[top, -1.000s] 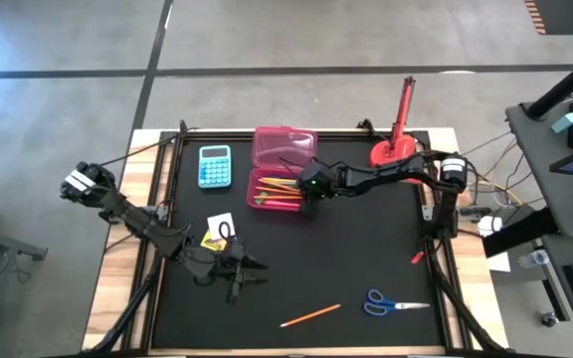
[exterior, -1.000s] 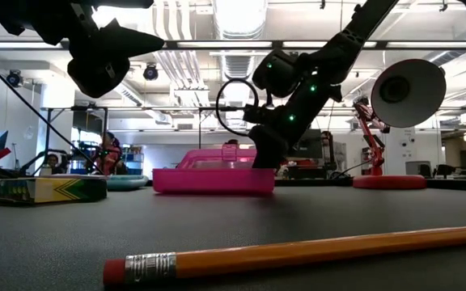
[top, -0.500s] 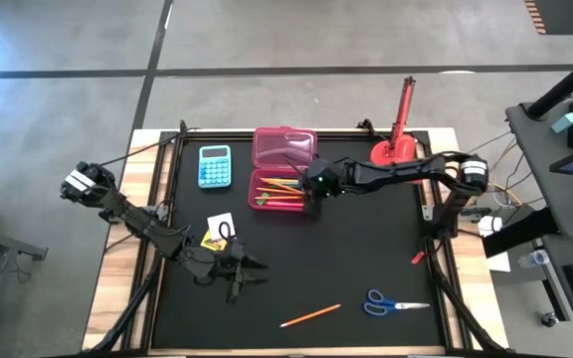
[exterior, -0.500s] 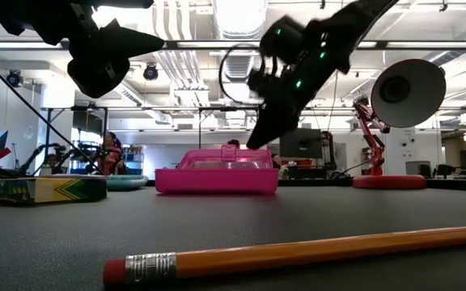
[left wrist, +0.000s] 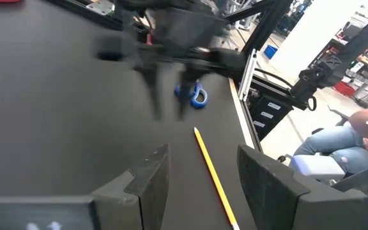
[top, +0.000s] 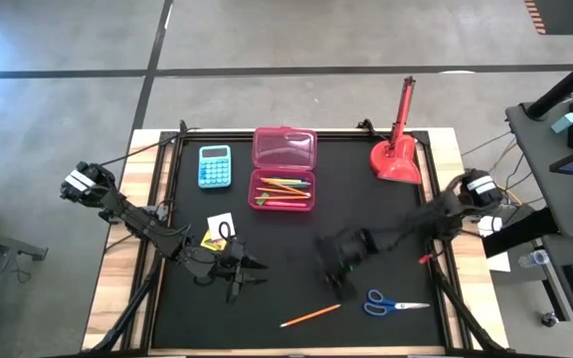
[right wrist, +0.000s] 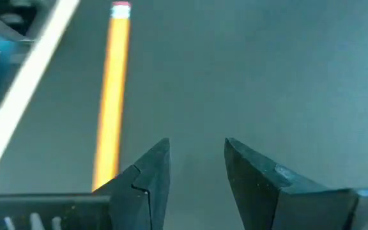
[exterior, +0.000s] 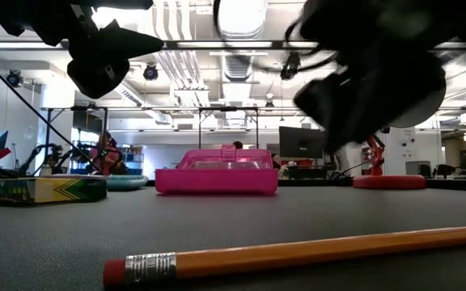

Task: Pack school essentials
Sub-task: Put the yellow pencil into the pink supply box

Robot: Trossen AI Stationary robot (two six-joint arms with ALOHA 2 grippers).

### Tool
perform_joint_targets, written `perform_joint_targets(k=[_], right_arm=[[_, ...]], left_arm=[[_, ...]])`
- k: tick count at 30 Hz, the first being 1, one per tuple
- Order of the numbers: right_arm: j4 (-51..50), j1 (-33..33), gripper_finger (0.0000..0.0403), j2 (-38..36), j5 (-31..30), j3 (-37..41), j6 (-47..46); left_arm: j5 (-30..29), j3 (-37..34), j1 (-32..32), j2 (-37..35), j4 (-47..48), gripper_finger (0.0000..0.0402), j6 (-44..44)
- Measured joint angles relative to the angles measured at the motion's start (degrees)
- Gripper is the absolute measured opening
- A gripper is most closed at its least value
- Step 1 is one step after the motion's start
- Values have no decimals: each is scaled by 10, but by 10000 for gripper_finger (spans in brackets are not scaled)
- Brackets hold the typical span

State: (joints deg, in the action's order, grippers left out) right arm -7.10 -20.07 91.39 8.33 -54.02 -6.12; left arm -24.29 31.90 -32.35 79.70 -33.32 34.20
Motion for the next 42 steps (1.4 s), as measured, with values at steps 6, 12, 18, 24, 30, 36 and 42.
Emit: perform_joint_targets(k=[6, 12, 18, 24, 30, 36, 42], right_arm=[[20, -113, 141, 9, -138, 2, -52], [62, -155, 156, 30, -171, 1, -95], [68, -163, 165, 61, -174, 2, -113], [92, -163, 156, 84, -173, 2, -124], [111, -163, 143, 114, -173, 0, -135], [121, -163, 121, 125, -176, -1, -142], [120, -163, 56, 126, -176, -1, -158]], left_arm=[[0, 0, 0, 0, 0, 164, 0], [0, 0, 0, 0, 0, 164, 15], [0, -1, 0, 0, -2, 164, 17], [0, -1, 0, 0, -1, 164, 30], [0, -1, 0, 0, 0, 164, 30], [0, -1, 0, 0, 1, 164, 30], [0, -1, 0, 0, 1, 164, 30]])
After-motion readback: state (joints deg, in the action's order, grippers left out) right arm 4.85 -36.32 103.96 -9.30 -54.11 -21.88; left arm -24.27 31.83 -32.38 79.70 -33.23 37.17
